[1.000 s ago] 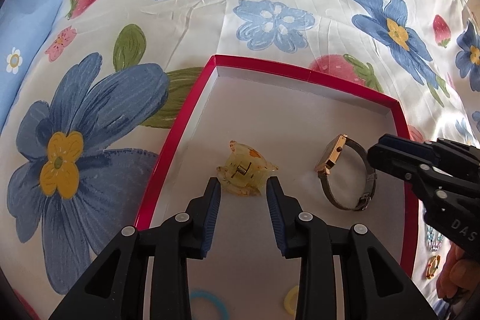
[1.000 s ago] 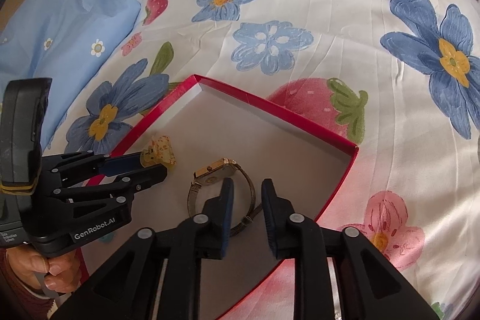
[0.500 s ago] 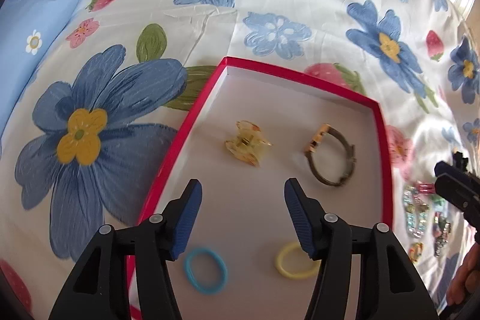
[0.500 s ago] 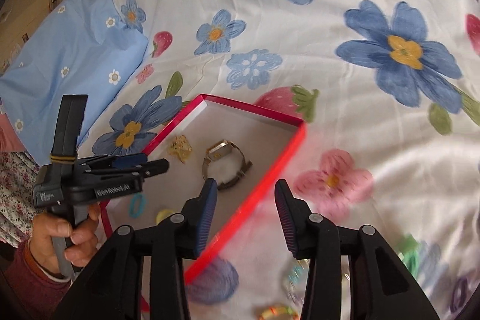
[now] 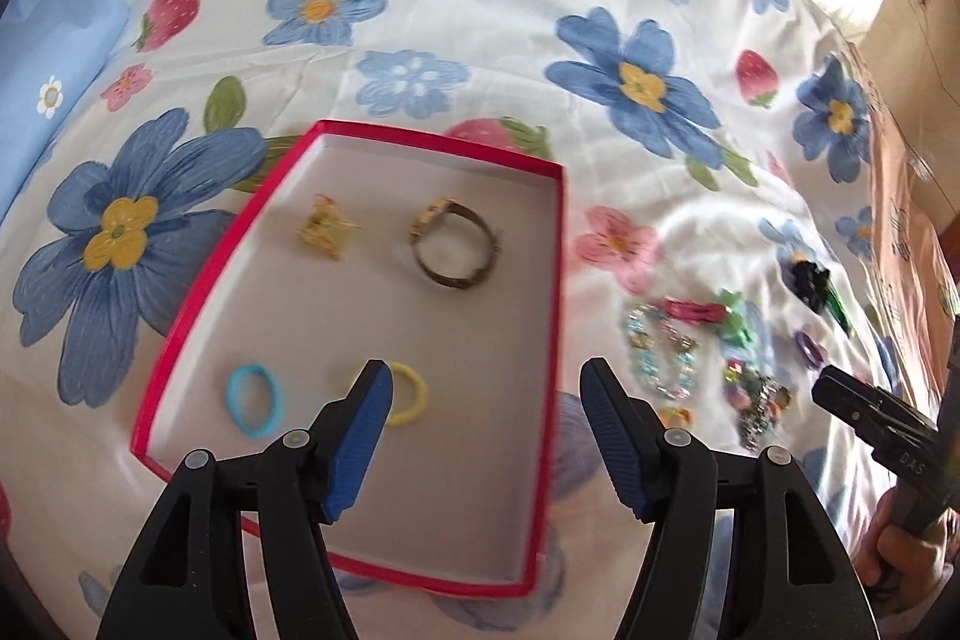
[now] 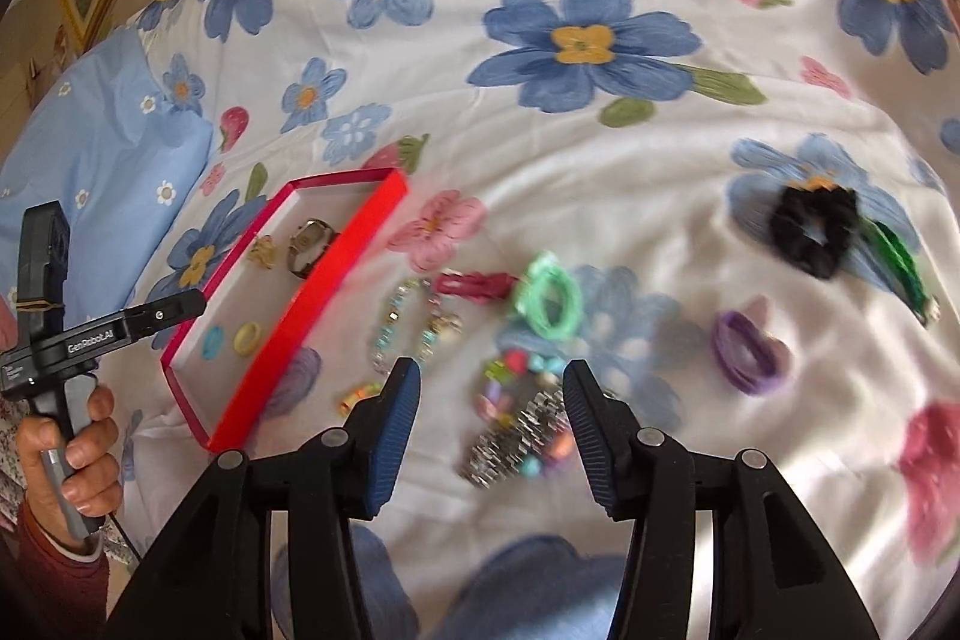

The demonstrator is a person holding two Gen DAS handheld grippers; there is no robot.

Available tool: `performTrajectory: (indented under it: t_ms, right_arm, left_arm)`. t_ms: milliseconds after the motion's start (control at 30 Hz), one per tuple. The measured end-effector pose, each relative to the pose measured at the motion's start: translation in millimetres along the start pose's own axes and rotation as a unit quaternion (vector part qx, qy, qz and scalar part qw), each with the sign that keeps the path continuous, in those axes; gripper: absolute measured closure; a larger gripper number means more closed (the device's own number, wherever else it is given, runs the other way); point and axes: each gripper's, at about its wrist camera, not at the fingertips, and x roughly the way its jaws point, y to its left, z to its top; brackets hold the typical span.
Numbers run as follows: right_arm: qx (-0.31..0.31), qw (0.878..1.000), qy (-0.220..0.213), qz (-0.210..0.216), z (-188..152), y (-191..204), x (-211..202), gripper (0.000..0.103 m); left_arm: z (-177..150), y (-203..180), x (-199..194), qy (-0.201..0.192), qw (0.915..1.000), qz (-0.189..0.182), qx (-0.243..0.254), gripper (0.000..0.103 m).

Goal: Organize jewelry
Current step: 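Move both tools back over the remaining jewelry, then grasp the beaded bracelet with the left tool while the right grasps the purple scrunchie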

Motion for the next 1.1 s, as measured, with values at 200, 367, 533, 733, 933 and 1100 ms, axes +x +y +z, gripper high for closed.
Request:
performTrajectory:
  t_ms: [200,367,533,733,933,1100]
  right_arm:
    - [0.024,1.0,-0.005,-0.017,-18,-26,-16,0.051]
    - [0.032,0.999,-0.01,-0.018,-23,-36,-22,0.051]
    - [0.034,0.999,-0.016,-0.016,-20,-43,-23,0.051]
    - [0.038,0.998,-0.017,-0.039,-17,-61,-21,0.051]
    - [0.025,0.997,-0.002,-0.069,-4,-78,-7,0.051]
    - [0.014,0.996,0.016,-0.087,2,-89,12,0.051]
  left_arm:
    - [-7,-31,1,0.014,0.9993,-0.011,0.032,0.038]
    - [-5,-55,13,0.028,0.9982,-0.013,0.052,0.038]
    - [0,-75,29,0.04,0.9966,-0.012,0.071,0.038]
    - [4,-92,51,0.052,0.995,-0.011,0.084,0.036]
    - [10,-106,85,0.07,0.993,-0.008,0.095,0.034]
    - [15,-112,121,0.088,0.9908,0.002,0.103,0.034]
